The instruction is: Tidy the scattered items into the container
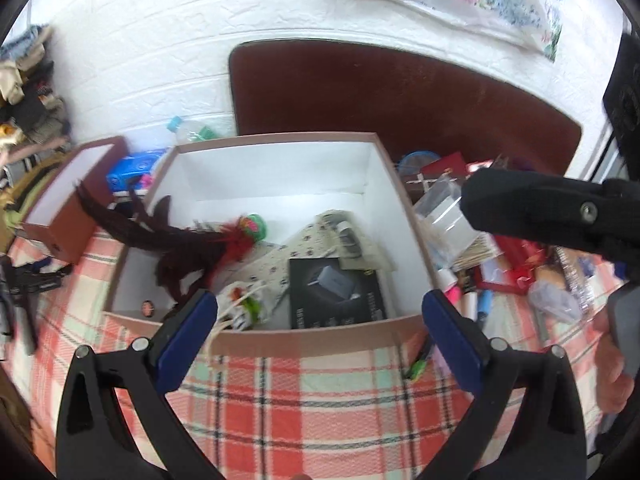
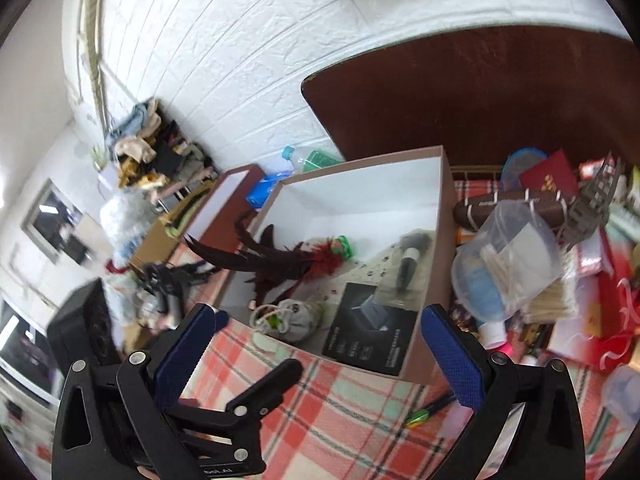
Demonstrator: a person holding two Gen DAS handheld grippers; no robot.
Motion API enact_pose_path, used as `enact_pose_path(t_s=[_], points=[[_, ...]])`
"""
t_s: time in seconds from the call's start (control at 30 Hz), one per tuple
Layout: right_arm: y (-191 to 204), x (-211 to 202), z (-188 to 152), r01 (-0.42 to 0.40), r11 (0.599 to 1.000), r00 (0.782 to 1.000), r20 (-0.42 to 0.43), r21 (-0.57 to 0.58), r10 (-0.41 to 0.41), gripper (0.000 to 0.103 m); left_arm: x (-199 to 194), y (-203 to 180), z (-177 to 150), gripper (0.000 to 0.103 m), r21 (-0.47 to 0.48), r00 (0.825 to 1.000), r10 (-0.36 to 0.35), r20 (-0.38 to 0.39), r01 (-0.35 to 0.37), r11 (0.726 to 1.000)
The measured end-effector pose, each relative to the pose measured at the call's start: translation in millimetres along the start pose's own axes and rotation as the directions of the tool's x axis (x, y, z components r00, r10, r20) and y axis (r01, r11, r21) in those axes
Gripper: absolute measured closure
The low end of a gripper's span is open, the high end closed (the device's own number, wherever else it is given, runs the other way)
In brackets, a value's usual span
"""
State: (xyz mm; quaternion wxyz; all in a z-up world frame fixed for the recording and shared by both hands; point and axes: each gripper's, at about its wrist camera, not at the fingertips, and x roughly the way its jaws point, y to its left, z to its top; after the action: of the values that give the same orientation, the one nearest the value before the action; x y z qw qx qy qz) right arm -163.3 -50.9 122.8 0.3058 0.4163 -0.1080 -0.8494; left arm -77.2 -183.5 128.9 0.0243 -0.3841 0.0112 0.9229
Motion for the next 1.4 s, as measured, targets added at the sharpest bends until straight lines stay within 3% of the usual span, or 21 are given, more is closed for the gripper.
enact_pose_path(t_s=[0.1, 0.3, 0.6, 1.4], points=[[7.2, 7.5, -1.1, 0.045, 0.998, 0.999, -0.018, -0.051, -0.046, 0.000, -4.9, 3.4, -7.0, 0.001, 0.004, 0.999, 0.032, -0.006, -0.031, 0.999], [9.5, 26.4, -8.1, 0.014, 0.999, 0.999, -0.051, -0.031, -0.016, 0.000, -10.9, 18.3, -24.3, 0.001, -0.002, 0.997, 0.066, -0.034, -0.066, 0.998], [21.9, 33.6, -22.5, 0.023, 0.999, 0.998, -0.064, -0.034, -0.025, 0.000, -14.1, 27.5, -41.9, 0.001, -0.019, 0.997, 0.058, -0.051, -0.059, 0.998], [35.8, 22.3, -38.2, 0.081, 0.995, 0.996, -0.024, -0.051, -0.082, 0.000, -40.3, 33.1, -58.4, 0.001, -0.032, 0.999, 0.042, 0.001, -0.042, 0.999]])
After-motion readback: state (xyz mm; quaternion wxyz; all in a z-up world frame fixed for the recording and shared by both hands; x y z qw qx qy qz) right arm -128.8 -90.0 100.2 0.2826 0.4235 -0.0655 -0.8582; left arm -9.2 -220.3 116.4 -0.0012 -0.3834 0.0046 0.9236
